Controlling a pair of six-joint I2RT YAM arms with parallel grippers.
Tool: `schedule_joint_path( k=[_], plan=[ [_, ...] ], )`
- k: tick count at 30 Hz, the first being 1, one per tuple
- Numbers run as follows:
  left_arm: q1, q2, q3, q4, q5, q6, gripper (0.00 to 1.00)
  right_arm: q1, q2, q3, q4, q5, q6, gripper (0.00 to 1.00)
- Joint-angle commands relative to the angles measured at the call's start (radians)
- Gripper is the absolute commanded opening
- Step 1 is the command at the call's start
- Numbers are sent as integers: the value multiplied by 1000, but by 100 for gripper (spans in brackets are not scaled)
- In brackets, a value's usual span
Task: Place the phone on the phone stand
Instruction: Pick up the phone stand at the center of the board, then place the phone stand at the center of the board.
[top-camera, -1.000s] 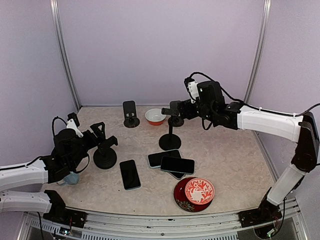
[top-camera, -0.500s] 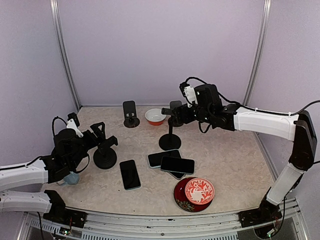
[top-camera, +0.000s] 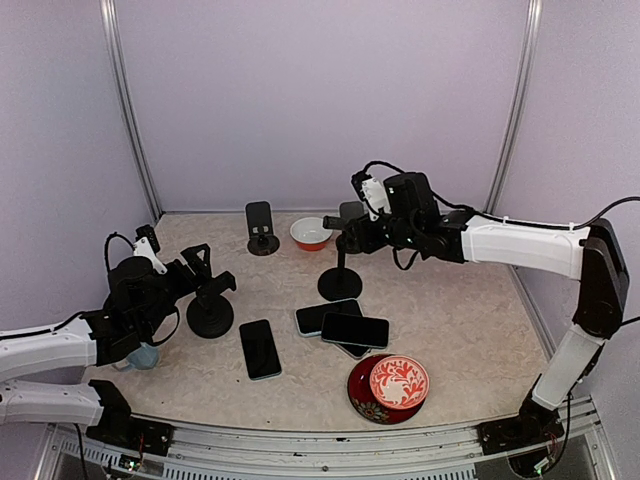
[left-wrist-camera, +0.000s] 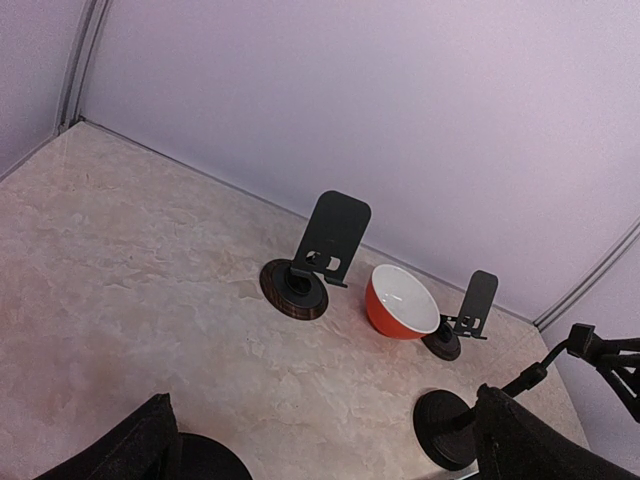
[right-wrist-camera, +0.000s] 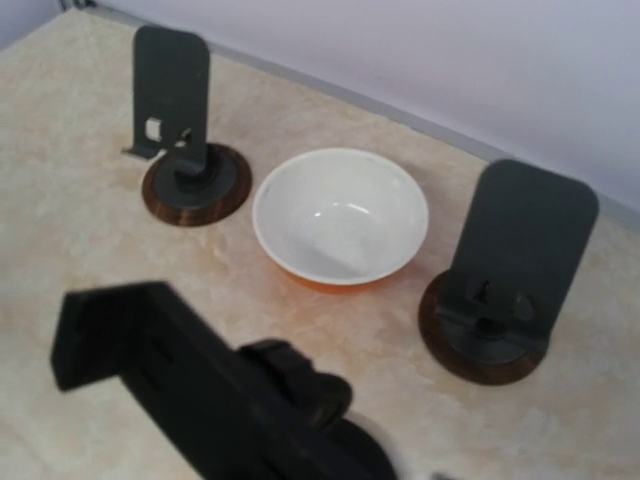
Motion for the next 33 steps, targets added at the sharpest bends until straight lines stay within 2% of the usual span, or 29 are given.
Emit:
schedule_joint_path(
  k=[1,5,12,33],
  plan=[
    [-1,46,-46,-233,-15,76,99,-7,5,39,21,-41,-1,38],
    [-1,47,-45,-234,-14,76,99,-7,-16,24,32,-34,-3,17],
    [0,49,-43,-235,-12,76,99,-7,-68,-26,59,14,0,1],
    [-1,66,-36,-236,-8,75,99,-18,-272,-168,80,142,-2,0]
  ],
)
